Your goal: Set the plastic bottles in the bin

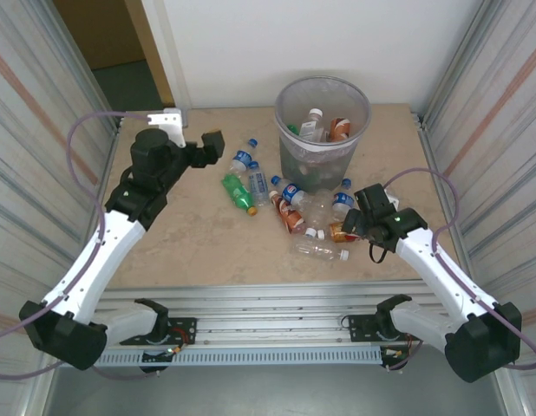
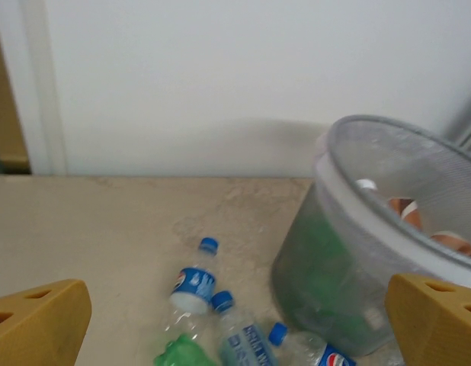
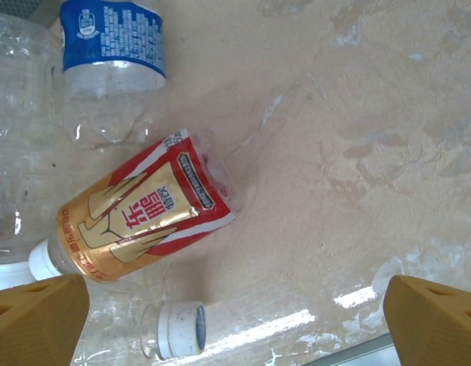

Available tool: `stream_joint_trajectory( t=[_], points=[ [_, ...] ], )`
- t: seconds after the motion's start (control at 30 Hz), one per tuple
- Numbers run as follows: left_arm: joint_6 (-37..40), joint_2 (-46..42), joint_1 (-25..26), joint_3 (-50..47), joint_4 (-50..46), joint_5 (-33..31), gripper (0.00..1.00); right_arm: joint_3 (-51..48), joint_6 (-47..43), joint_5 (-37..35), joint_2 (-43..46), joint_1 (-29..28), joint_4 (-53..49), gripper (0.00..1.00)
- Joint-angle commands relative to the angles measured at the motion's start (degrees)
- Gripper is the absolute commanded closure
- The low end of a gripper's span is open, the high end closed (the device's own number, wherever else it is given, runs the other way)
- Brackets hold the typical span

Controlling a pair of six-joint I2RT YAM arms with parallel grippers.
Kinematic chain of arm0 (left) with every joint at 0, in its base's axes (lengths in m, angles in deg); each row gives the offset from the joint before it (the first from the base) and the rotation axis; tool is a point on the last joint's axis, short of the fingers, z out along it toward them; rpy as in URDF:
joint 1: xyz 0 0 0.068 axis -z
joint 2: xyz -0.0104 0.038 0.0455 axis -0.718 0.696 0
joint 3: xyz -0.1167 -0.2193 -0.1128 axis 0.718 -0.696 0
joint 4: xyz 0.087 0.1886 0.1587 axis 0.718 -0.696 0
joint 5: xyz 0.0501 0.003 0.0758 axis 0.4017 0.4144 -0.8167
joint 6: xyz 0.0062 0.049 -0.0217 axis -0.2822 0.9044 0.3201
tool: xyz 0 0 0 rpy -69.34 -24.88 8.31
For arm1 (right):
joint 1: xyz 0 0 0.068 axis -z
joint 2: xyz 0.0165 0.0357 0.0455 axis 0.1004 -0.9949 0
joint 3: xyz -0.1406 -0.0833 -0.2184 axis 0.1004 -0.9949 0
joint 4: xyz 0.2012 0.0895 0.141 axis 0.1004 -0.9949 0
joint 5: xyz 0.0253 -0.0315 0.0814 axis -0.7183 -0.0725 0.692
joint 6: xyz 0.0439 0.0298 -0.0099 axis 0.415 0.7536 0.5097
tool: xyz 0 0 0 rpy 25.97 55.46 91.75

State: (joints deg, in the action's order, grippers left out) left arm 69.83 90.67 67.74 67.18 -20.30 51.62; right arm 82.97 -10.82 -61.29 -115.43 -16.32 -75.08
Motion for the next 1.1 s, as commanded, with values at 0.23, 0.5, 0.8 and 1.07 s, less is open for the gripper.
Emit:
stream_joint_trajectory(
  t=[0.23,0.5,0.8,1.07],
  points=[
    [-8.17,-3.38,-7.23,-11.59,-1.81,1.95,0.01,-2.18,-0.84,1.4,-1.3,0.31,1.51,0.02],
    [-10.18,-4.16,-7.63,-15.59,-0.97,0.21,0.01,-2.39,-2.57,2.62,-3.01,0.19,4.18,0.02],
    [-10.53,-5.25,-7.87,-18.22,-1.63,-2.72,0.01,-2.07,-5.27,3.61,-9.6,0.46,7.03,0.02],
    [-10.93,-4.75,-8.05,-19.15,-1.29,-2.82,0.01,-1.34,-1.29,4.73,-13.0,0.84,9.56,0.02]
  ],
)
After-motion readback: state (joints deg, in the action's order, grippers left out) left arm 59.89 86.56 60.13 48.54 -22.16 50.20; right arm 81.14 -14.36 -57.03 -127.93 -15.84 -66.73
